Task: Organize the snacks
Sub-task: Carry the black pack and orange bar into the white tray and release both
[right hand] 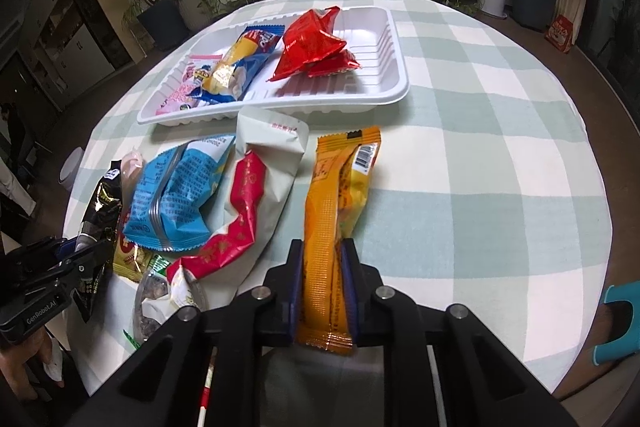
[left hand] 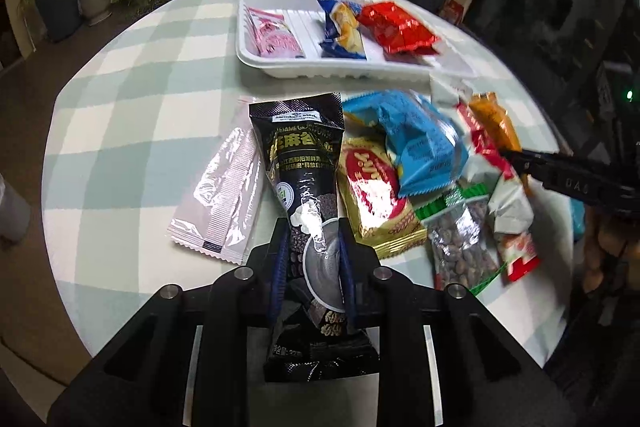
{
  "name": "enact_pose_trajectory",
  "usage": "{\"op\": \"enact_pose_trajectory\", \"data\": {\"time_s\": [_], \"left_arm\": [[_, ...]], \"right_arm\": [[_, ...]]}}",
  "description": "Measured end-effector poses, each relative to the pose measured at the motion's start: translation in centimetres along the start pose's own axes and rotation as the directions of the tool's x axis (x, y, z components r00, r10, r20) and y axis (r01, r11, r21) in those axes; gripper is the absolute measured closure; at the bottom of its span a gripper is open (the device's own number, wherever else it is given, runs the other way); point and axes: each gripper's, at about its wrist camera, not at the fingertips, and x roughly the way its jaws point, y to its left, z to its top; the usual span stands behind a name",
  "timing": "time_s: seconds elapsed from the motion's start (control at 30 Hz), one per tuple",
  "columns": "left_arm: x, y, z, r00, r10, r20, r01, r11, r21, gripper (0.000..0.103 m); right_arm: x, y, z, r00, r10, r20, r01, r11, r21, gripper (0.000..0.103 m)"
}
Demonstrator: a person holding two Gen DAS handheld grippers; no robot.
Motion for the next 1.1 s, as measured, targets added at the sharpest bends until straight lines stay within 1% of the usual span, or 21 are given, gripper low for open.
{"op": "enact_pose_trajectory", "data": {"time_s": [0.13, 0.33, 0.53, 0.6, 0.7, 0.77, 0.83, 0.93, 1.03, 1.1], "left_arm": [[-0.8, 0.5, 0.2, 0.998, -0.046, 0.039, 0.047, 0.998, -0.032, 0.082], [-1.5, 0.6, 0.2, 0.994, -0.081, 0.069, 0.084, 0.995, -0.049, 0.082], [-2.4, 1.3, 0.4, 0.983, -0.140, 0.123, 0.152, 0.983, -0.100, 0.082], [-2.7, 1.4, 0.4, 0.974, -0.179, 0.141, 0.196, 0.973, -0.117, 0.082], [-2.9, 1.5, 0.7, 0.972, -0.183, 0.148, 0.202, 0.971, -0.128, 0.082], [-3.3, 1.8, 1.1, 0.966, -0.198, 0.163, 0.222, 0.965, -0.142, 0.082], [-3.9, 2.2, 1.8, 0.961, -0.209, 0.183, 0.238, 0.959, -0.156, 0.082], [-4.5, 2.5, 3.2, 0.959, -0.207, 0.196, 0.238, 0.959, -0.152, 0.082], [-4.8, 2.7, 5.9, 0.956, -0.200, 0.216, 0.232, 0.963, -0.134, 0.082], [-4.8, 2.8, 8.0, 0.952, -0.196, 0.236, 0.230, 0.965, -0.126, 0.082]], "right_arm": [[-0.5, -0.4, 0.2, 1.000, 0.023, 0.016, -0.023, 0.999, 0.028, 0.084], [-1.2, -1.0, 0.5, 0.998, 0.037, 0.045, -0.040, 0.997, 0.059, 0.084], [-1.9, -1.3, 0.8, 0.996, 0.046, 0.079, -0.052, 0.996, 0.071, 0.085], [-2.3, -1.5, 0.9, 0.994, 0.048, 0.097, -0.056, 0.995, 0.081, 0.085], [-3.4, -2.2, 1.2, 0.988, 0.028, 0.150, -0.044, 0.994, 0.105, 0.085], [-4.3, -3.0, 1.5, 0.982, 0.006, 0.189, -0.031, 0.991, 0.131, 0.085], [-5.3, -4.3, 1.9, 0.973, -0.012, 0.229, -0.027, 0.985, 0.170, 0.085], [-6.4, -5.8, 2.6, 0.963, -0.024, 0.269, -0.034, 0.977, 0.212, 0.085], [-7.4, -6.4, 3.7, 0.954, -0.030, 0.299, -0.041, 0.973, 0.226, 0.085], [-8.0, -6.2, 4.9, 0.947, -0.021, 0.320, -0.050, 0.976, 0.212, 0.085]]}}
